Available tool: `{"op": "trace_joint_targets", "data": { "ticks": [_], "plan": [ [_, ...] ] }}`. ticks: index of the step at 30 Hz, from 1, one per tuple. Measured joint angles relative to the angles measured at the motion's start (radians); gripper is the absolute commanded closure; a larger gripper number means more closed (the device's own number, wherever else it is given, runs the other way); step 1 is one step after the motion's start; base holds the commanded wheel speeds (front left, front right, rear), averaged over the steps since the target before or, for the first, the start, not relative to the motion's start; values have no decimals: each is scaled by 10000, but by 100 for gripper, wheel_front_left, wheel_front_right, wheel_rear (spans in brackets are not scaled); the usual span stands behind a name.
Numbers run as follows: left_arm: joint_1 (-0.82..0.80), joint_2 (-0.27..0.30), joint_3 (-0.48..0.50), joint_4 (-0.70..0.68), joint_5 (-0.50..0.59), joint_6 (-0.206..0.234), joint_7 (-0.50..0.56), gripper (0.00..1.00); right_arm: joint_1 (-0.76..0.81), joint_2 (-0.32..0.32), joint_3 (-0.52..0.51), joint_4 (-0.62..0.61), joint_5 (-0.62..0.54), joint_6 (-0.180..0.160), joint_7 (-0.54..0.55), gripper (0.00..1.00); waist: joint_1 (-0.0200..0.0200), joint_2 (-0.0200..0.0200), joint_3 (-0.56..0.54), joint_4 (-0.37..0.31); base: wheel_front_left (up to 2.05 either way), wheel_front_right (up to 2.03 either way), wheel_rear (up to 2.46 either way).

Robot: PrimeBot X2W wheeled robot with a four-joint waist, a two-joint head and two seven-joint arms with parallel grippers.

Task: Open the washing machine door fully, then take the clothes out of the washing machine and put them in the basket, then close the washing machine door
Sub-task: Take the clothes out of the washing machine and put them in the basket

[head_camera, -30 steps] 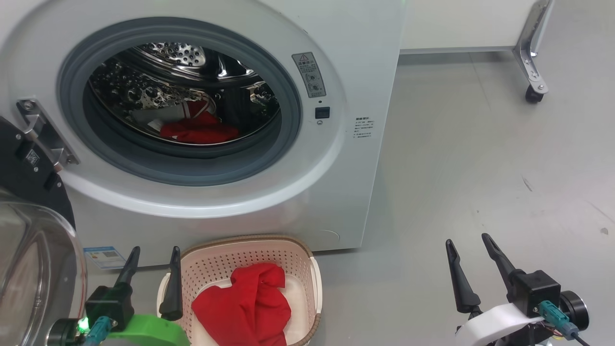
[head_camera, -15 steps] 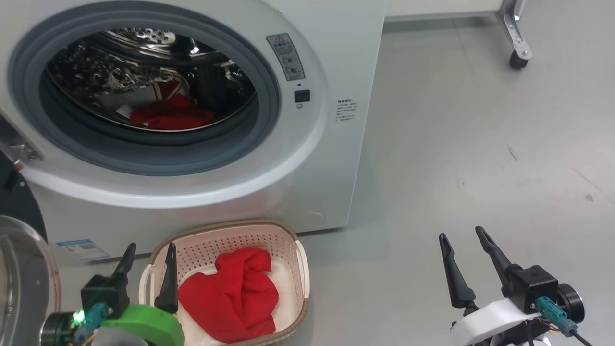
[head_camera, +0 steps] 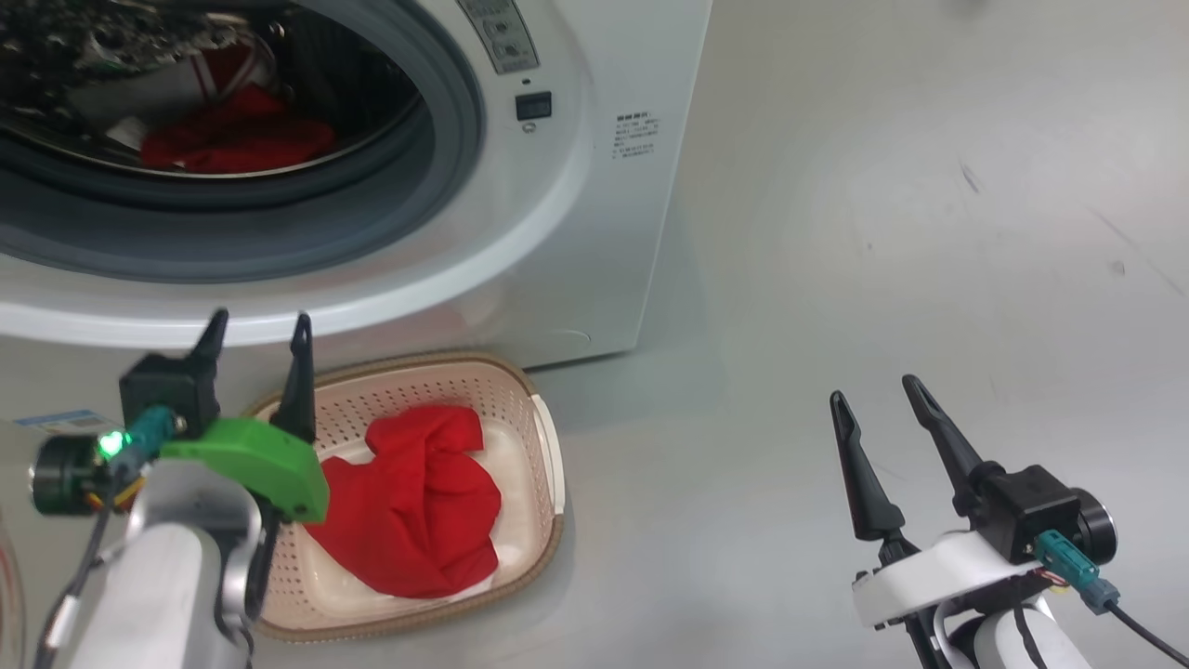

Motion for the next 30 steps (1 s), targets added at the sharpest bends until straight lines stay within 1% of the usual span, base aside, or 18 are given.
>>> {"op": "trace_joint_targets", "data": {
  "ticks": [6, 10, 16, 21, 22, 25, 27, 28, 30],
  "plan": [
    [-1365, 458, 33, 290, 316, -77, 686, 0, -398, 155, 40, -31, 15, 104, -117, 0, 0, 0, 818, -272, 0, 0, 0],
    [-2221, 909, 205, 575, 460, -88, 1220, 0, -722, 247, 75, -23, 35, 117, -221, 0, 0, 0, 1368, -456, 0, 0, 0],
    [-3420, 1578, 318, 1041, 683, -198, 2010, 0, -1228, 362, 161, 136, 211, 267, -430, 0, 1, 0, 2125, -779, 0, 0, 0],
    [-4160, 2057, 384, 1499, 899, -324, 2621, 0, -1528, 483, 305, 445, 351, 376, -554, 0, 1, 0, 2602, -1135, 0, 0, 0],
    [-4439, 2219, 437, 1649, 941, -343, 2823, 0, -1611, 520, 326, 543, 378, 378, -558, 0, 1, 0, 2753, -1300, 0, 0, 0],
    [-4946, 2474, 435, 1820, 1068, -430, 3135, 0, -1736, 539, 334, 681, 460, 385, -644, 0, 1, 0, 2972, -1528, 0, 0, 0],
    [-5278, 2644, 439, 1933, 1151, -483, 3344, 0, -1838, 556, 345, 754, 462, 466, -648, 0, 1, 0, 3109, -1667, 0, 0, 0],
    [-5278, 2644, 439, 1933, 1151, -483, 3344, 0, -1838, 556, 345, 754, 462, 466, -648, 0, 1, 0, 3109, -1667, 0, 0, 0],
    [-5738, 2867, 433, 2094, 1227, -531, 3643, 0, -1984, 577, 368, 867, 537, 470, -660, 0, 1, 0, 3309, -1858, 0, 0, 0]
  ]
}}
